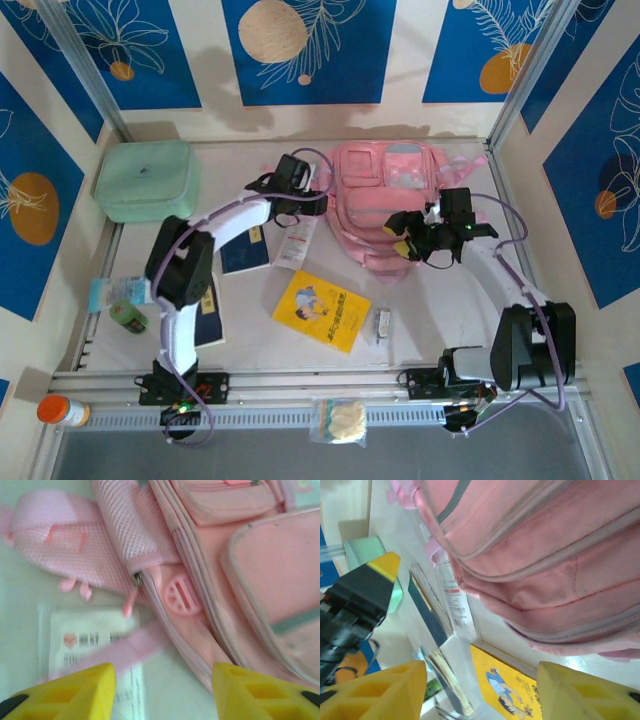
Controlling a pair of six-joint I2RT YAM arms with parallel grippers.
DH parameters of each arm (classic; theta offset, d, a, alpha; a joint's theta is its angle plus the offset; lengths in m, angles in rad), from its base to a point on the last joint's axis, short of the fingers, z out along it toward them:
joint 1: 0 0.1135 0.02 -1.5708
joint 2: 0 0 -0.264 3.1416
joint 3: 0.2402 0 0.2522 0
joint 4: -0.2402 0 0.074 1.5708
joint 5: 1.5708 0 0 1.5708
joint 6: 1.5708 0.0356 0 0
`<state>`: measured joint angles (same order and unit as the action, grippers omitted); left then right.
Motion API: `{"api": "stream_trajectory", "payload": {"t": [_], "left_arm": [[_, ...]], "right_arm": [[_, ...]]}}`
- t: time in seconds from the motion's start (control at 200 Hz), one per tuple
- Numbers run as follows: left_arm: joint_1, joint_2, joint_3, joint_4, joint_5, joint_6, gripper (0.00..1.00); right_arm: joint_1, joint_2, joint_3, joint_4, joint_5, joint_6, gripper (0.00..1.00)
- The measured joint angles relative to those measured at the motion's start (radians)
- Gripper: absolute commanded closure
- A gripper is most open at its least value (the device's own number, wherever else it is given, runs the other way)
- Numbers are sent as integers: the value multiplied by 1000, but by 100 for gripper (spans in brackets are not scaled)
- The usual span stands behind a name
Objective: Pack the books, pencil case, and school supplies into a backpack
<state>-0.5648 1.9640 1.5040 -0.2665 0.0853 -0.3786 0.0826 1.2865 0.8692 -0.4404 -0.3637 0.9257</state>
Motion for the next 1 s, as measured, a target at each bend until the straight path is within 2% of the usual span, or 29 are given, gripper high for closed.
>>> {"api": "stream_trajectory", "payload": {"t": [0.105, 0.22, 0.46, 0.58, 0.785, 0.9, 1.0], "left_arm": [[-30, -194, -203, 55, 30, -111, 37], [-117, -371, -391, 63, 27, -221, 35], [-386, -583, -616, -50, -122, -504, 29], [-478, -643, -699, -79, -200, -649, 27], [-583, -687, -825, -77, -300, -855, 23], [-594, -685, -927, 22, -304, -932, 23], [-596, -655, -946, 50, -304, -961, 21]], "right_arm": [[61, -35, 9, -76, 26, -74, 34], [180, -41, 8, -143, 67, -129, 32], [401, -37, -48, -163, 142, -167, 32], [480, 0, -63, -145, 171, -167, 32], [500, 102, -36, -124, 235, -177, 32], [497, 173, 9, -114, 253, -191, 33], [499, 212, 14, -89, 261, -193, 33]]}}
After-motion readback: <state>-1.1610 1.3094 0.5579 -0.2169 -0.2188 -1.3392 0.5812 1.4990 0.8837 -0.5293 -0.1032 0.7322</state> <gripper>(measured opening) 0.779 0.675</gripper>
